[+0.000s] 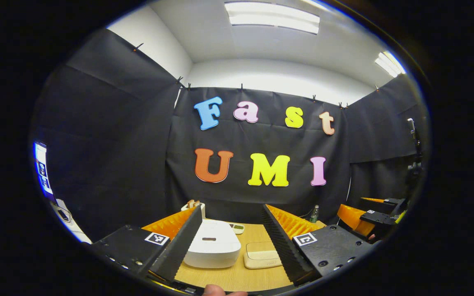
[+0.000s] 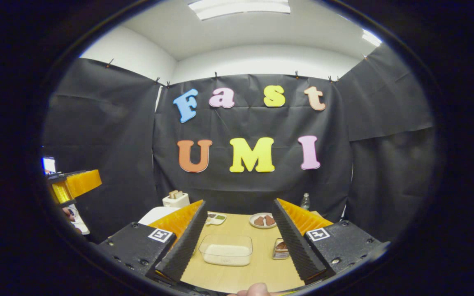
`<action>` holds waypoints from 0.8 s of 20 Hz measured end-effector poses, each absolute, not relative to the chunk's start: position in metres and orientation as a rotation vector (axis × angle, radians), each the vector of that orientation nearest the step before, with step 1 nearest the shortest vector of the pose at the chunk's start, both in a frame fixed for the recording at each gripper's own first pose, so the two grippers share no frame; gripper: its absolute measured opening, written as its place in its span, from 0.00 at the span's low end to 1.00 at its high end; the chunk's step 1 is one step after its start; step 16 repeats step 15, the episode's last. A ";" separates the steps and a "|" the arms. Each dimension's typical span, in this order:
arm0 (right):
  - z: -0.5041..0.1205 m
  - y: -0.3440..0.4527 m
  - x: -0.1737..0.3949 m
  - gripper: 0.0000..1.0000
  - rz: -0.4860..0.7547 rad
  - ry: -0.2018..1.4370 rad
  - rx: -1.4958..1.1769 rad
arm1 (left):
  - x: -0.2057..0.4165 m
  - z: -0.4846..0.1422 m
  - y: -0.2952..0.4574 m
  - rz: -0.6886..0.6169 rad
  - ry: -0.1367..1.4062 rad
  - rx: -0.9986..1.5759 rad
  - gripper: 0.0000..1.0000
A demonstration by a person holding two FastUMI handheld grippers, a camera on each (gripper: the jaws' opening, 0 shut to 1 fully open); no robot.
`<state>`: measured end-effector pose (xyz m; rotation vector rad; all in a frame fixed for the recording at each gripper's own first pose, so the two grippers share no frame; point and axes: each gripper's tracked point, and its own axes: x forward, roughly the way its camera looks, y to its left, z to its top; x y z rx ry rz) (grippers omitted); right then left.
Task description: Close the left gripper, press the button to open the rice cooker; take a wooden spoon from the chopstick holder with the right hand, scoop a spoonful of rice and pour it into the rice cooker, then put the wooden spoon back into the chopstick holder.
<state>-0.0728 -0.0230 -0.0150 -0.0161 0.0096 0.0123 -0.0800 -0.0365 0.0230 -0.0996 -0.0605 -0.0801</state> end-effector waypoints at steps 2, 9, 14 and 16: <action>-0.017 -0.022 -0.079 1.00 0.013 0.006 -0.016 | -0.083 0.020 -0.038 -0.076 -0.058 -0.081 0.94; -0.022 -0.014 -0.081 1.00 0.036 0.017 -0.022 | -0.085 0.017 -0.045 -0.076 -0.053 -0.076 0.94; -0.019 -0.027 -0.084 1.00 0.018 0.006 -0.044 | -0.082 0.013 -0.055 -0.085 -0.049 -0.073 0.94; -0.019 -0.031 -0.084 0.99 0.014 0.006 -0.045 | -0.082 0.013 -0.056 -0.088 -0.050 -0.070 0.94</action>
